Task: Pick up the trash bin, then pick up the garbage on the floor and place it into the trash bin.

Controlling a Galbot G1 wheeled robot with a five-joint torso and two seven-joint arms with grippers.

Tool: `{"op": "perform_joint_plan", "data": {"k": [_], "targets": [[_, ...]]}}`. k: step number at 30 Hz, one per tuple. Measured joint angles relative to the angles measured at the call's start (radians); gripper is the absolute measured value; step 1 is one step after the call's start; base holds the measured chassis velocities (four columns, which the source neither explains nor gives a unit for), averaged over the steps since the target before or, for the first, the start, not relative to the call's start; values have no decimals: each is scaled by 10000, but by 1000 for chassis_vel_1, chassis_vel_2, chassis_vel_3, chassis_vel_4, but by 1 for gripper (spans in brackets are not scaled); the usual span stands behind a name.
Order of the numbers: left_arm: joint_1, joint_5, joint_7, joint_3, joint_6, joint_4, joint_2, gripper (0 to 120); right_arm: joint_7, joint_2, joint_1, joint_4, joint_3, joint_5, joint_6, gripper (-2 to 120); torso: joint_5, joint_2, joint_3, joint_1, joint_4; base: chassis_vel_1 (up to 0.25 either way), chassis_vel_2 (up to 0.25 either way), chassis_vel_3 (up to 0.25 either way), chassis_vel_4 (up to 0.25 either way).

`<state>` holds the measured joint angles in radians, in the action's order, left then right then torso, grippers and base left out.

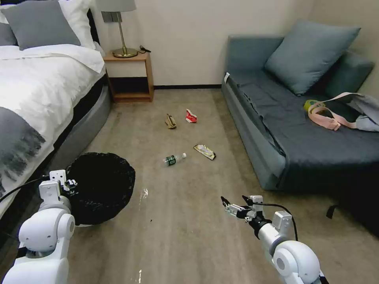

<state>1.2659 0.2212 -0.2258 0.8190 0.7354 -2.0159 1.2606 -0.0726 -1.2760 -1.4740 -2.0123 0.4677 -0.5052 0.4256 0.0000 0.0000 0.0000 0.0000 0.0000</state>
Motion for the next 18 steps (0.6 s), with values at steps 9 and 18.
{"op": "perform_joint_plan", "data": {"k": [9,18], "targets": [[-88,-4,102,11,0,216,-74,4,-3,-66,114,260,-91,69,-11,100,1,0,-1,-1,0,-97,108,106,-113],[-138,95,150,37,-143,430,-179,4,-16,-108,168,443,-159,158,-40,100,0,1,0,0,0,-125,116,126,-121]]}}
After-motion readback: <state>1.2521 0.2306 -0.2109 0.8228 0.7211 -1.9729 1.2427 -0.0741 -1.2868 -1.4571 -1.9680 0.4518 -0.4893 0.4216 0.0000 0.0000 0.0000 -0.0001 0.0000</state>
